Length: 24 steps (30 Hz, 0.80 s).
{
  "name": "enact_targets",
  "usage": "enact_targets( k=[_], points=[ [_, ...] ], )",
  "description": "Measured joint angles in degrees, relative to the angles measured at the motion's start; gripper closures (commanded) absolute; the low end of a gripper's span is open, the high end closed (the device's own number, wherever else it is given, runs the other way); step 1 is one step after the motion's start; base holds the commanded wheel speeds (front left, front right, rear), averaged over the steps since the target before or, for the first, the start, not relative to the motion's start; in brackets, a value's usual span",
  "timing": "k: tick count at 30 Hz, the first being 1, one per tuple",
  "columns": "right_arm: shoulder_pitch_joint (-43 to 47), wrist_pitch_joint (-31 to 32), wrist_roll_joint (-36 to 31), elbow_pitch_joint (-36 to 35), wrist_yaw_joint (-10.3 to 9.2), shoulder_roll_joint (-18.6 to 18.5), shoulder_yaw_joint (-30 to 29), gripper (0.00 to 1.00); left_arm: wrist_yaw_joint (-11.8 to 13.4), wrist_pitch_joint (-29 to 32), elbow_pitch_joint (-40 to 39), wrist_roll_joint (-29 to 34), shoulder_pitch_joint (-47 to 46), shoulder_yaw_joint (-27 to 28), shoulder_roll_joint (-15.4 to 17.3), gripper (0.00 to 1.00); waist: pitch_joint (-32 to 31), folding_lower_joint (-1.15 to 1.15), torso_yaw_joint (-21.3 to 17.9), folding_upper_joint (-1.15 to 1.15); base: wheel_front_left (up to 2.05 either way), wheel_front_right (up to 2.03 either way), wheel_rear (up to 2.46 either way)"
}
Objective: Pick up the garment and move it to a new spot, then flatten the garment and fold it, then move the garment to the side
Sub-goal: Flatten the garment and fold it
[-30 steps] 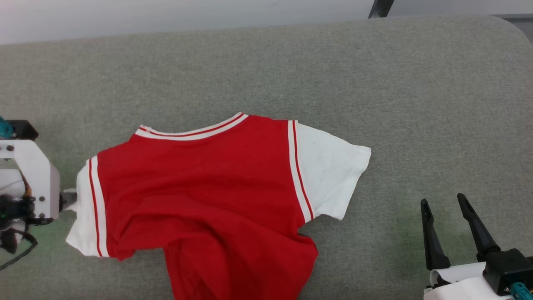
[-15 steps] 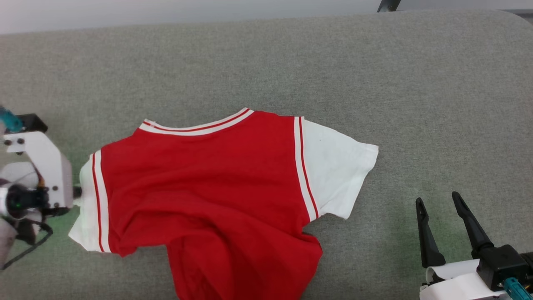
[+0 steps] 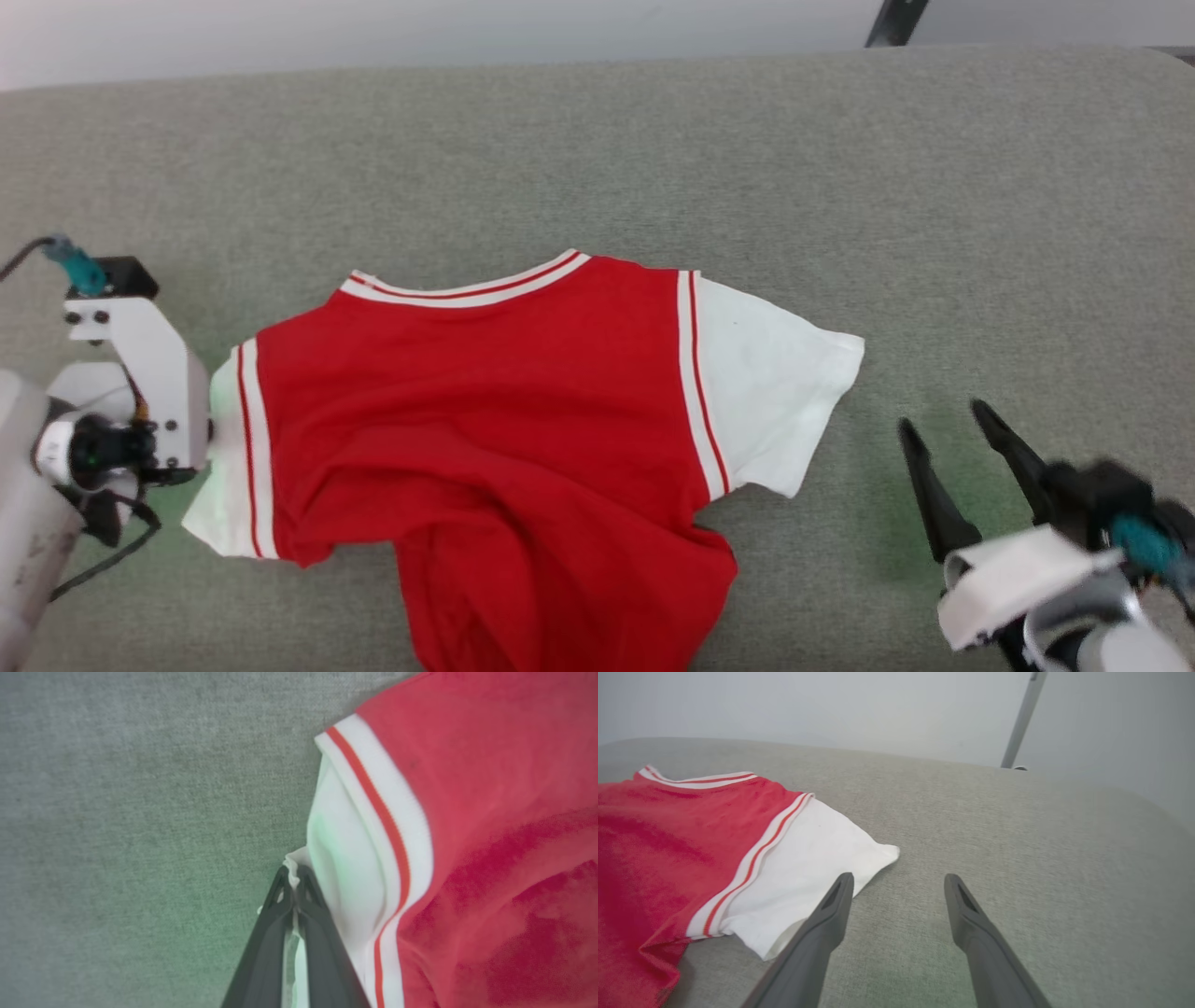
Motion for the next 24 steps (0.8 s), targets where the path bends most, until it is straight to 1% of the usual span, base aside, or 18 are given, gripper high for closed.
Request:
enact_targets(
  k=[2,4,7,9,11,13,17,20,24],
  points=[
    [-2.66,6.11,4.25,-0.38,0.01,-2.94,2.68,0.00,0.04,-0.09,-0.21,0.01,0.01,-0.22,-0.63,1.00,-0.14,0.00,0.56,0.00,0.00,0.00,0.00],
    [-5.73,11.79,7.21,-1.32,0.00,-6.82,5.81,0.00,0.03,-0.33,-0.52,0.15,-0.08,-0.47,-1.13,1.00,-0.17,0.00,1.15,0.00,0.00,0.00,0.00],
    [-11.50,19.45,12.85,-2.29,0.00,-10.40,8.90,0.00,-0.02,-0.51,-0.80,0.56,-0.50,-0.92,-2.24,1.00,-0.04,0.00,2.13,0.00,0.00,0.00,0.00],
    [-15.56,24.26,16.29,-2.11,0.00,-12.04,10.62,0.00,-0.31,-0.52,-0.93,0.63,-0.99,-1.18,-3.03,1.00,0.16,0.00,2.87,0.00,0.00,0.00,0.00],
    [-19.27,28.97,17.47,-1.32,0.00,-14.57,13.46,0.00,-0.45,-0.71,-0.92,0.93,-1.70,-1.49,-3.97,1.00,0.43,0.00,3.68,0.00,0.00,0.00,0.00],
    [-22.60,33.19,19.92,0.42,-0.01,-15.08,14.81,0.00,-0.55,-1.08,-0.94,0.97,-2.21,-1.67,-4.83,1.00,0.77,0.00,4.51,0.00,0.00,0.00,0.00],
    [-28.64,40.52,22.38,5.61,0.00,-15.38,17.33,0.00,-1.14,-1.40,-0.57,1.47,-3.63,-2.09,-6.36,1.00,1.64,0.00,6.13,0.00,0.00,0.00,0.00],
    [-31.95,45.29,23.34,10.06,0.00,-14.99,18.70,0.00,-1.71,-2.21,-0.02,1.51,-4.35,-2.19,-7.34,1.00,2.45,0.00,7.20,0.00,0.00,0.00,0.00],
    [-34.74,51.77,24.04,16.02,0.00,-13.34,18.05,0.00,-2.49,-2.86,0.79,1.52,-5.16,-2.36,-8.14,1.00,3.33,0.00,8.36,0.00,0.00,0.00,0.00]
  ],
)
